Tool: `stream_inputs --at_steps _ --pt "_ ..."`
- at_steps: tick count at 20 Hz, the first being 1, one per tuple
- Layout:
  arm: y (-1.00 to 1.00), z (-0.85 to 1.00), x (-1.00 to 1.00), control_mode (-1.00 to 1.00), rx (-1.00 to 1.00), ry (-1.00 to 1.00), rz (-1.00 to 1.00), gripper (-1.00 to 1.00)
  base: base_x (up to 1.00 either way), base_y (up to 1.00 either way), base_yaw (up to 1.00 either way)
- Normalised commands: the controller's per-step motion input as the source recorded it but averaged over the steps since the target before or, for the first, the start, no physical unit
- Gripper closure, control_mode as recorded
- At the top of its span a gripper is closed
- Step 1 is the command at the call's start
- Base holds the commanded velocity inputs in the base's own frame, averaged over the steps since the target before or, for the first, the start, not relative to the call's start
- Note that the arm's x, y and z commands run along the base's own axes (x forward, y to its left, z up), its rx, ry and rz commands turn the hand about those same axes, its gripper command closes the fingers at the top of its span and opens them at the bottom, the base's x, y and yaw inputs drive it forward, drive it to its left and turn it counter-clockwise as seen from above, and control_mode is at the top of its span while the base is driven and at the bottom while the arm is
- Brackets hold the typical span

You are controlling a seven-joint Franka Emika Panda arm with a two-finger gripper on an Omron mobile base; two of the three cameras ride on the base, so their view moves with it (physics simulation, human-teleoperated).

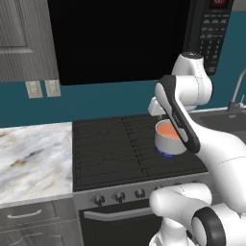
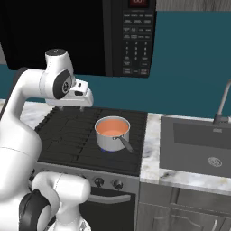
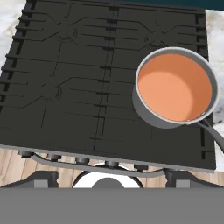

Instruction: Wait until the marinara sauce is simmered to a deep red color and then turn off the stove.

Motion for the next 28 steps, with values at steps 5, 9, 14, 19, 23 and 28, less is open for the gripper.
stream_inputs --at_steps 5,9,14,19,23,28 --pt "0.0 0.0 0.0 -1.0 0.0 0.0 0.0 -1.0 0.0 0.0 0.0" --pt "0.0 0.0 0.0 -1.0 0.0 0.0 0.0 -1.0 0.0 0.0 0.0" --pt "0.0 0.0 0.0 -1.0 0.0 0.0 0.0 -1.0 0.0 0.0 0.0" --pt "0.0 0.0 0.0 -1.0 0.0 0.0 0.0 -1.0 0.0 0.0 0.0" --pt "0.0 0.0 0.0 -1.0 0.0 0.0 0.0 -1.0 0.0 0.0 0.0" --pt "0.0 0.0 0.0 -1.0 0.0 0.0 0.0 -1.0 0.0 0.0 0.0"
